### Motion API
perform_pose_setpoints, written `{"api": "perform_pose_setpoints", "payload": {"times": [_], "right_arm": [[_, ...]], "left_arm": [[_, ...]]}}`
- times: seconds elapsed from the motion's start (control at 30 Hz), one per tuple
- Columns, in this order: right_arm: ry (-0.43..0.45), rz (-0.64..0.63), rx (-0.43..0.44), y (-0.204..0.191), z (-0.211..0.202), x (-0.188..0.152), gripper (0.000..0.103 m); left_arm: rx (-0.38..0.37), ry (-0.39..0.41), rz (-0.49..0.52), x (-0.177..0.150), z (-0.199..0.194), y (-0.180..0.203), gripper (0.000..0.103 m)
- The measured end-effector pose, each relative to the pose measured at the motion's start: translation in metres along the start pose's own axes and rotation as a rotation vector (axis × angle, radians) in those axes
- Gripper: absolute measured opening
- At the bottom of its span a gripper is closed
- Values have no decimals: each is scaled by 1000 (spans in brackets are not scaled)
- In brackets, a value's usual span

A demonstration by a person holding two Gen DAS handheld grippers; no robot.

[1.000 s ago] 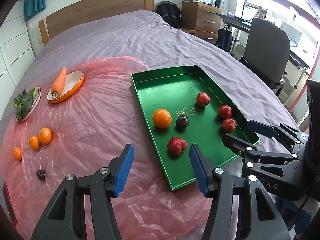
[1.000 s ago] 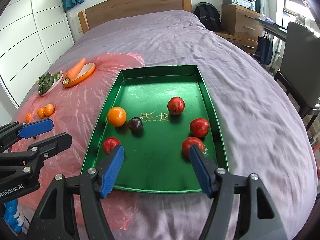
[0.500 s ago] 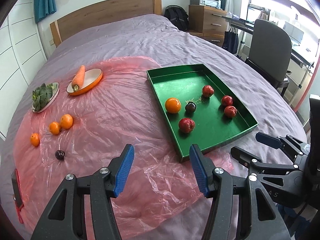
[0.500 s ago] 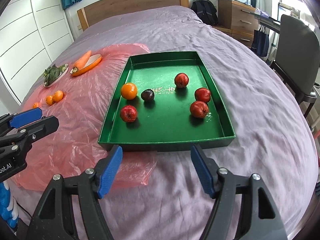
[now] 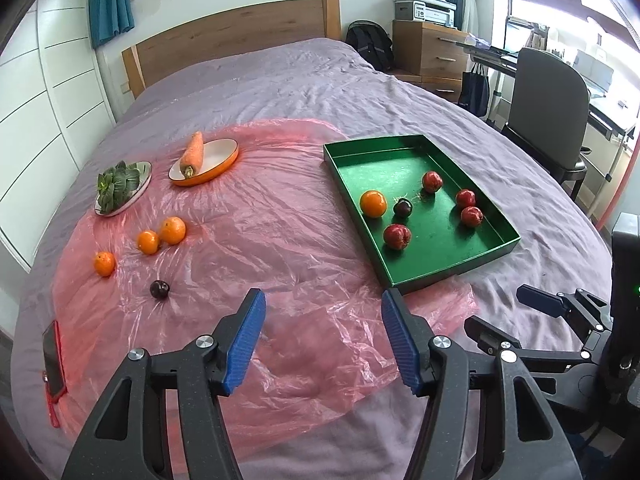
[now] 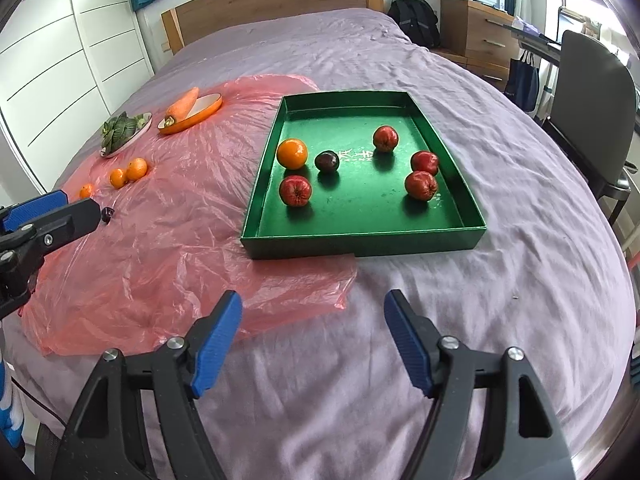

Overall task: Organize fruits
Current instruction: 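Withdraw both open tools from the tray toward the remaining fruits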

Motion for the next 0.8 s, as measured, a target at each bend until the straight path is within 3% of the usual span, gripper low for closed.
{"api": "perform_pose_setpoints", "payload": {"times": [0.8], "right_arm": [[-10,-92,21,-49,-10,-20,103]], "left_arm": [[17,29,-50,-31,-25,-35,55]]}}
Point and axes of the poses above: each gripper's, at about its wrist camera, not at the fingertips, and z roughly the way its jaws point, y to its right, x to its top, the point moved 2 cm from there along z, roughly the way its jaws point, and after that the axes turned 13 degrees about z, right-handed, at the moved point
